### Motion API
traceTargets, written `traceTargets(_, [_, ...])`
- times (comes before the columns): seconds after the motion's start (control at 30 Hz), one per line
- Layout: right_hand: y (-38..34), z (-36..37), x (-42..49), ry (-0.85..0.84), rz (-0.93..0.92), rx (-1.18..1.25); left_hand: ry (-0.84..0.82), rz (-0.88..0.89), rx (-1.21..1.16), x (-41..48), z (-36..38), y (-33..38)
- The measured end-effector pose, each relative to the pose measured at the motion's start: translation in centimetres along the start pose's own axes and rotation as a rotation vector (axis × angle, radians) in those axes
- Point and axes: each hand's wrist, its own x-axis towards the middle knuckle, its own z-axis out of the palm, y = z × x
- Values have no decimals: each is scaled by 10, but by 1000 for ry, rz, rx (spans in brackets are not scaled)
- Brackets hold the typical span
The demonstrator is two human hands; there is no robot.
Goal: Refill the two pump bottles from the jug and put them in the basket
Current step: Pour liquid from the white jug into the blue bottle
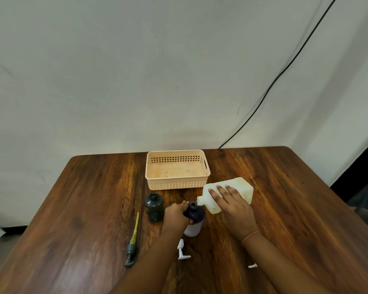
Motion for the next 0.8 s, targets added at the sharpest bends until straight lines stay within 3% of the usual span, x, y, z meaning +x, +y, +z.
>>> traceTargets(0.8, [1,2,2,54,-15,0,-5,-19,10,0,0,2])
